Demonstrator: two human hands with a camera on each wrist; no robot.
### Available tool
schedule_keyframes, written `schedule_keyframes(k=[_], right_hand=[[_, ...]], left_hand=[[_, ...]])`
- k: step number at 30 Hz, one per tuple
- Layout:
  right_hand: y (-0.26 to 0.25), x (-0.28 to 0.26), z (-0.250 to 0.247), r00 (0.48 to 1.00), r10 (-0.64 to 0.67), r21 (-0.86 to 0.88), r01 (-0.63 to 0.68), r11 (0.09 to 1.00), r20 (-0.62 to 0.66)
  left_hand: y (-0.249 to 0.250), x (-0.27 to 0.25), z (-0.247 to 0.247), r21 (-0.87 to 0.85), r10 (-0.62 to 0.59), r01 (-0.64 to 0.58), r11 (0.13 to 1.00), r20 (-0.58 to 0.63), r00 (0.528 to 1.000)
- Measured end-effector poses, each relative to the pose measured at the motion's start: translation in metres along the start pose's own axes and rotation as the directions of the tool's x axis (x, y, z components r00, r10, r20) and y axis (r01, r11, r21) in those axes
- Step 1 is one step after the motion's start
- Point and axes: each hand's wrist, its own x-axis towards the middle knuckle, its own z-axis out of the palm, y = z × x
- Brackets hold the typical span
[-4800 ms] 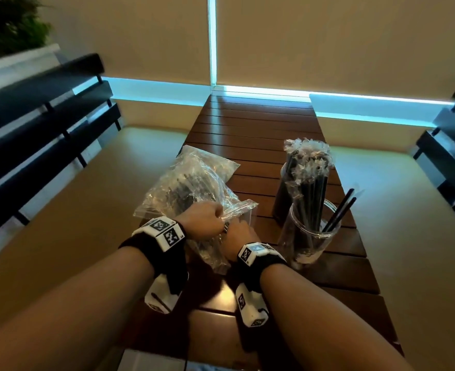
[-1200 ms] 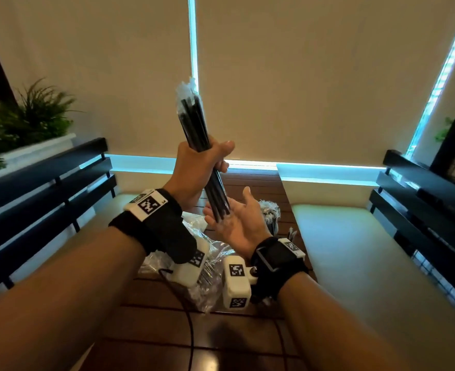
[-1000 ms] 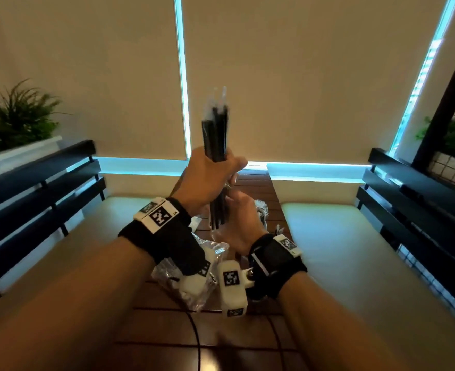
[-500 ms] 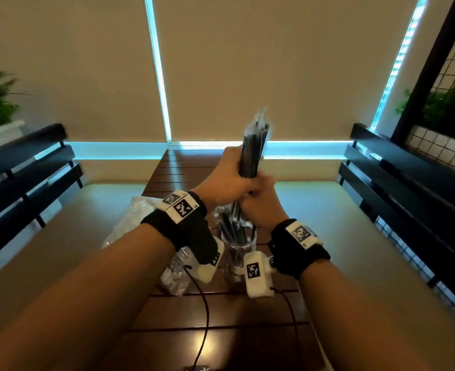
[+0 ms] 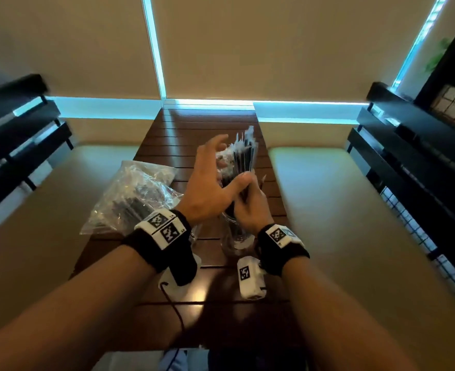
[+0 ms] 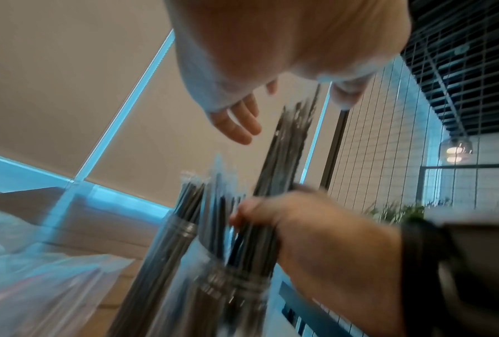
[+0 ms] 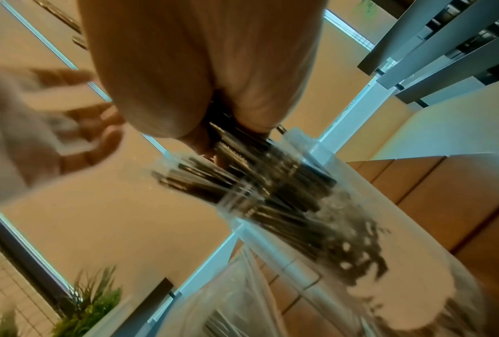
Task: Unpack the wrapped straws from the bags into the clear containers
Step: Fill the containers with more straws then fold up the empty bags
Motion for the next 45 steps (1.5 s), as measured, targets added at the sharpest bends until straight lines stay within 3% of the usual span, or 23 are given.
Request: schedule_keyframes(k=[2,5,9,12,15,17,19,20,22,24,28,31,33,35,37,39,40,42,45], right_hand=[[0.007,0.002,0.007,0.999,0.026,-0.046,-0.024,0.999,0.032],[0.01,0.008,0.011,0.998,0.053,-0.11,-0.048,0.993,0.044],[0.004,0.004,0.005,0.993,0.115,-0.057,-0.117,0.992,-0.037],[0.005,-0.005,0.002,0.992,0.01,-0.033,-0.014,0.999,-0.124],[0.012,-0.02,-0.004,0.979,-0.091,-0.086,0.077,0.993,-0.183],[0.016,-0.03,-0.014,0.958,-0.124,-0.147,0.088,0.985,-0.258],[0.024,-0.034,-0.021,0.936,-0.074,-0.139,0.027,0.99,-0.343],[0.028,-0.034,-0.023,0.938,-0.008,-0.1,-0.028,0.995,-0.347],[0.033,-0.032,-0.022,0.967,0.117,-0.026,-0.126,0.992,-0.226],[0.041,-0.032,-0.016,0.983,0.141,-0.079,-0.151,0.985,-0.119],[0.041,-0.03,-0.013,0.976,0.144,-0.13,-0.166,0.978,-0.167],[0.025,-0.032,-0.014,0.922,0.053,-0.144,-0.116,0.983,-0.383],[0.007,-0.033,-0.011,0.889,-0.12,-0.161,0.053,0.986,-0.442],[-0.01,-0.036,-0.001,0.892,-0.27,-0.161,0.225,0.961,-0.363],[-0.026,-0.042,0.014,0.913,-0.341,-0.147,0.314,0.938,-0.224],[-0.033,-0.049,0.032,0.955,-0.297,-0.195,0.295,0.936,0.016],[-0.03,-0.051,0.043,0.964,-0.201,-0.253,0.241,0.937,0.173],[-0.018,-0.053,0.066,0.91,0.06,-0.39,0.116,0.913,0.411],[-0.004,-0.053,0.094,0.833,0.206,-0.45,0.057,0.891,0.513]], left_hand=[[0.008,0.012,0.002,0.026,0.075,-0.074,0.997,-0.027,0.997],[0.016,0.03,0.012,0.213,0.139,-0.157,0.964,0.095,0.986],[0.005,0.039,0.024,0.351,0.171,-0.209,0.913,0.138,0.976],[-0.014,0.03,0.036,0.374,0.135,-0.252,0.893,0.31,0.941],[-0.028,0.02,0.045,0.376,0.123,-0.26,0.89,0.352,0.928],[-0.033,0.018,0.052,0.39,0.129,-0.283,0.876,0.377,0.917],[-0.033,0.015,0.057,0.395,0.108,-0.277,0.876,0.399,0.91],[-0.032,0.012,0.06,0.4,0.095,-0.271,0.876,0.407,0.908],[-0.034,0.005,0.066,0.432,0.097,-0.297,0.851,0.427,0.899],[-0.039,-0.001,0.069,0.47,0.124,-0.344,0.813,0.437,0.891],[-0.033,0.009,0.062,0.423,0.048,-0.293,0.858,0.501,0.864],[-0.015,0.025,0.043,0.431,0.105,-0.311,0.847,0.438,0.893],[-0.002,0.034,0.023,0.437,0.173,-0.29,0.851,0.286,0.942],[0.005,0.04,-0.002,0.437,0.19,-0.226,0.871,0.126,0.974],[-0.003,0.041,-0.028,0.433,0.15,-0.12,0.893,-0.035,0.988],[-0.024,0.033,-0.052,0.422,0.006,0.06,0.905,-0.155,0.988],[-0.037,0.026,-0.063,0.447,-0.106,0.169,0.878,-0.163,0.981],[-0.065,0.009,-0.077,0.594,-0.351,0.325,0.736,-0.075,0.933],[-0.105,-0.021,-0.089,0.758,-0.625,0.38,0.53,0.047,0.779]])
